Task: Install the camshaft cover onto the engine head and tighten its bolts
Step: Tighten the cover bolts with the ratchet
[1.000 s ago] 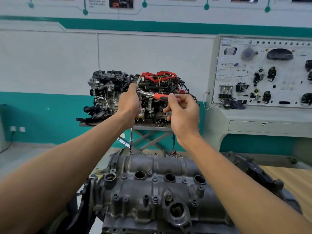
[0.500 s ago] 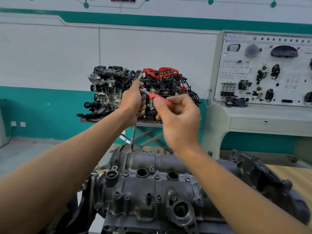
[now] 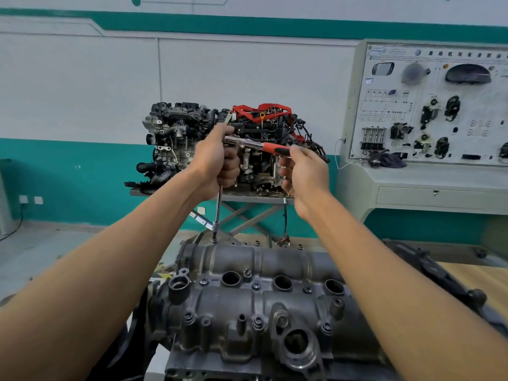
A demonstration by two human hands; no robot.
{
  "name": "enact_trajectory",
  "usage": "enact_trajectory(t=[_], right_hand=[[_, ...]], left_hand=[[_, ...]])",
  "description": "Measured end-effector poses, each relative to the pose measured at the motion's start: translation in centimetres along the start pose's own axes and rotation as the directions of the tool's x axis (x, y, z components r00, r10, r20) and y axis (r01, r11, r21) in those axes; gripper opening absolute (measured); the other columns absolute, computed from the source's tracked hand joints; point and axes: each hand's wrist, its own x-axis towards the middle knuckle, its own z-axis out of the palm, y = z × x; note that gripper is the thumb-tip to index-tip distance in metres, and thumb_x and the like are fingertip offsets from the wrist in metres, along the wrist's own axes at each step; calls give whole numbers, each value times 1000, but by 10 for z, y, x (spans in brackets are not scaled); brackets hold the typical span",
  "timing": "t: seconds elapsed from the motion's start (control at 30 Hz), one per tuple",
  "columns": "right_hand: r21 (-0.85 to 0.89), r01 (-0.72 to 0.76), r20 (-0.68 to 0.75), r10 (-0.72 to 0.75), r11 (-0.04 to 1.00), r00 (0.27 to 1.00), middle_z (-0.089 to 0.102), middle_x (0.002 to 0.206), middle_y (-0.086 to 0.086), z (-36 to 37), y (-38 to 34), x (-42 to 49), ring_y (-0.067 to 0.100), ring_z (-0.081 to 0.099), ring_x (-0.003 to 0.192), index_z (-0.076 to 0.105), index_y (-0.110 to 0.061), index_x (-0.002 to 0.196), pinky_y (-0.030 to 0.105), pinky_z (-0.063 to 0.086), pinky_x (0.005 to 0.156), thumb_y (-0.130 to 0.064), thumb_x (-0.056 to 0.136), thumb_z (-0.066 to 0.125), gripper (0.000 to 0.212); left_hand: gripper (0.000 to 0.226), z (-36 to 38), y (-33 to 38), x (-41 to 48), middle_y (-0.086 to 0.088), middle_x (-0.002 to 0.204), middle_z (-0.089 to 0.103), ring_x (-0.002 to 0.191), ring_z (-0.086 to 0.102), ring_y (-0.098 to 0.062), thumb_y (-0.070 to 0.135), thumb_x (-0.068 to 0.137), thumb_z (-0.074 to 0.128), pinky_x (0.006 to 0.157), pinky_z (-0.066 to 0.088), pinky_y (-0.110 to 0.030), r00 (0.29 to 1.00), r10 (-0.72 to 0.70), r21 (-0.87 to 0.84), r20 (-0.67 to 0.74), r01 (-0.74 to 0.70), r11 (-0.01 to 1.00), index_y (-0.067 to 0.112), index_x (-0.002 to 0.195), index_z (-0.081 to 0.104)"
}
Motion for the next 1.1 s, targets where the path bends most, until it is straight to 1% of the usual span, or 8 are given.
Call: enact_trajectory(t=[0.17,0.43,0.6,0.73,0.8,0.87,0.93,1.1], right_hand=[[-31,414,-43,-415,910,909,58,62,-2,12,-5,-39,10,49,51,58,-19,75,24,40,46,-18,90,67,18],[-122,629,-34,-637,767,770,57,62,-13,31,-5,-83,-1,51,52,58,-17,75,15,41,52,-18,89,72,20],[-162,632,80,-628,758,774,59,60,-12,21,-11,-82,-1,53,51,60,-19,75,17,42,51,-19,88,74,19],[-203,573,104,-564,794,819,61,62,-5,8,-20,-59,11,56,53,60,-22,77,31,48,50,-20,90,71,17],[-183,525,76,-521,831,850,61,64,1,6,-18,-48,18,55,56,60,-20,79,35,47,53,-18,91,69,15],[-147,472,57,-469,870,882,60,67,3,9,-14,-40,18,53,58,60,-19,81,34,45,53,-17,93,67,13],[-110,424,22,-425,899,905,59,68,3,12,-10,-36,16,52,58,60,-19,82,31,44,52,-18,93,65,12],[-128,352,38,-350,927,936,61,72,10,14,-8,-26,19,46,58,65,-14,89,31,40,49,-7,91,61,9]], left_hand=[[50,-11,-3,4,5,47,16,44,9,-15,46,92,39,38,12,-19,998,37,-62,-46,-40,997,25,50,23],[52,-10,0,4,5,43,17,39,9,-16,42,90,37,38,13,-18,996,64,-41,-61,-67,997,25,43,23],[62,-19,-7,-3,2,48,34,42,25,-16,66,91,36,44,23,-23,998,69,-32,-1,-69,997,22,47,37],[73,-47,-53,-28,-11,84,65,73,57,-20,82,82,33,70,38,-37,983,-31,104,183,12,995,15,82,64],[60,-50,-74,-37,-7,81,66,73,58,-19,74,80,49,71,41,-36,984,-94,233,149,57,971,17,85,66],[38,-39,-82,-38,1,59,53,54,46,-14,58,81,65,57,36,-29,995,-82,310,48,63,949,24,65,67],[47,-26,-87,-28,5,48,37,41,32,-11,36,87,68,48,27,-27,986,-89,307,-144,130,943,21,43,60],[23,-14,-87,-7,-1,50,35,36,29,-14,22,92,58,39,24,-22,936,-125,344,-328,242,907,9,73,54]])
